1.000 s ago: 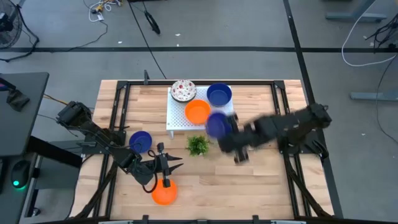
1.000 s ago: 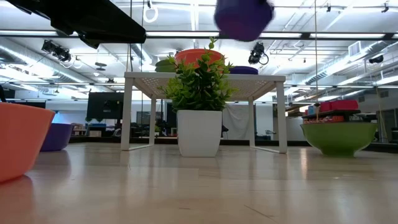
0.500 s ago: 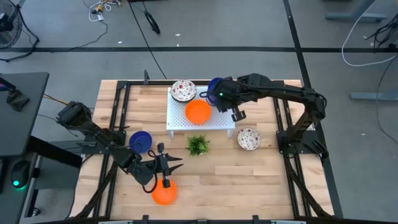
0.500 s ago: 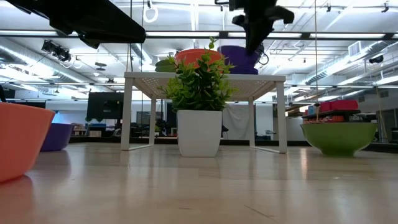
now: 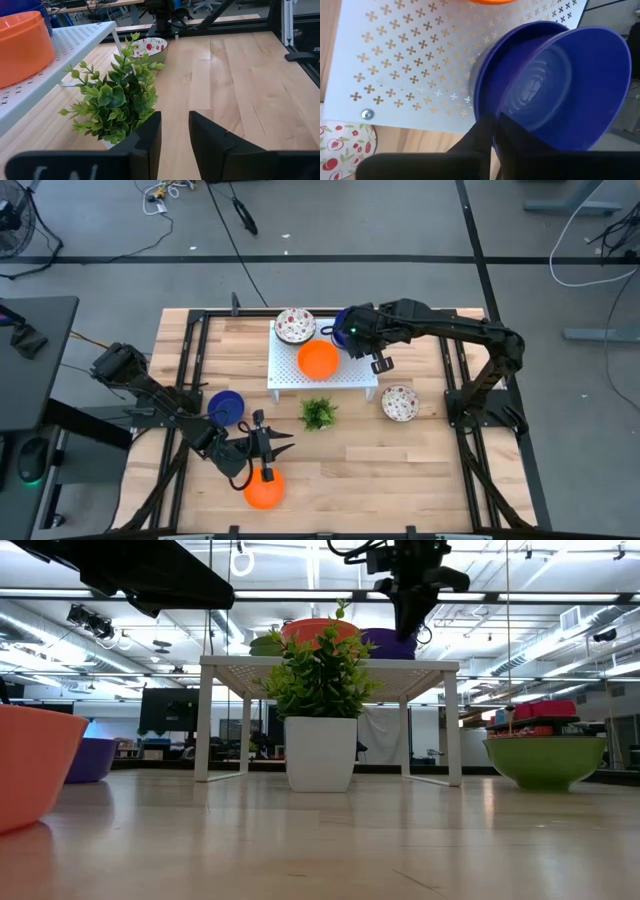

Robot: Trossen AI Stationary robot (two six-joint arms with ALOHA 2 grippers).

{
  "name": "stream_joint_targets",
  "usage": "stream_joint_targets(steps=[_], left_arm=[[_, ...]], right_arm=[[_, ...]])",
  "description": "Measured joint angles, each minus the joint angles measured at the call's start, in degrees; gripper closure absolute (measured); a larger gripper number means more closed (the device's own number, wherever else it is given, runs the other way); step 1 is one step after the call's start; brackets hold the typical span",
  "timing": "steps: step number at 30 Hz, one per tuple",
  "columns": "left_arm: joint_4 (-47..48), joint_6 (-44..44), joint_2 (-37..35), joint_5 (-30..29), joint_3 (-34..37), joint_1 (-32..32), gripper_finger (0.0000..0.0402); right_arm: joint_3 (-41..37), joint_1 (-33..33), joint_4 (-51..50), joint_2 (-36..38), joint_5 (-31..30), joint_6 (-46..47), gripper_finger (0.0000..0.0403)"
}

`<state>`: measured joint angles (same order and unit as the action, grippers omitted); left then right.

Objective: Pick & Place Mini bowls
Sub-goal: Stack the blue bowl on top of the blue bowl on the shelf

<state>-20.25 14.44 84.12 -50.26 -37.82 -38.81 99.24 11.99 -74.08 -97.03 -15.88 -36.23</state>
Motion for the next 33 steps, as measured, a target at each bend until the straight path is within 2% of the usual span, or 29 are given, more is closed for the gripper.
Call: stream_joint_targets(steps=[9,19,24,29,33], left_arm=[[0.00,-0.04,0.00,-0.04,0.00,0.00,0.0298],[-0.01,-0.04,0.00,-0.04,0.00,-0.02,0.0298],[0.00,-0.07,0.00,-0.04,0.00,0.00,0.0298],[0.00,-0.07,0.00,-0.05,0.00,0.00,0.0298],[0.00,-0.09,0.00,-0.07,0.00,0.00,0.0298]], right_arm=[[0.00,0.00,1.45,0.00,-0.09,0.28,0.0370],[0.00,-0.02,2.31,0.00,-0.15,1.50,0.0281],[-0.01,-0.02,2.29,0.17,-0.09,2.81,0.0260],[-0.02,-0.02,2.07,1.51,0.49,5.79,0.0273],[-0.02,0.11,2.27,2.82,3.81,8.01,0.0318]])
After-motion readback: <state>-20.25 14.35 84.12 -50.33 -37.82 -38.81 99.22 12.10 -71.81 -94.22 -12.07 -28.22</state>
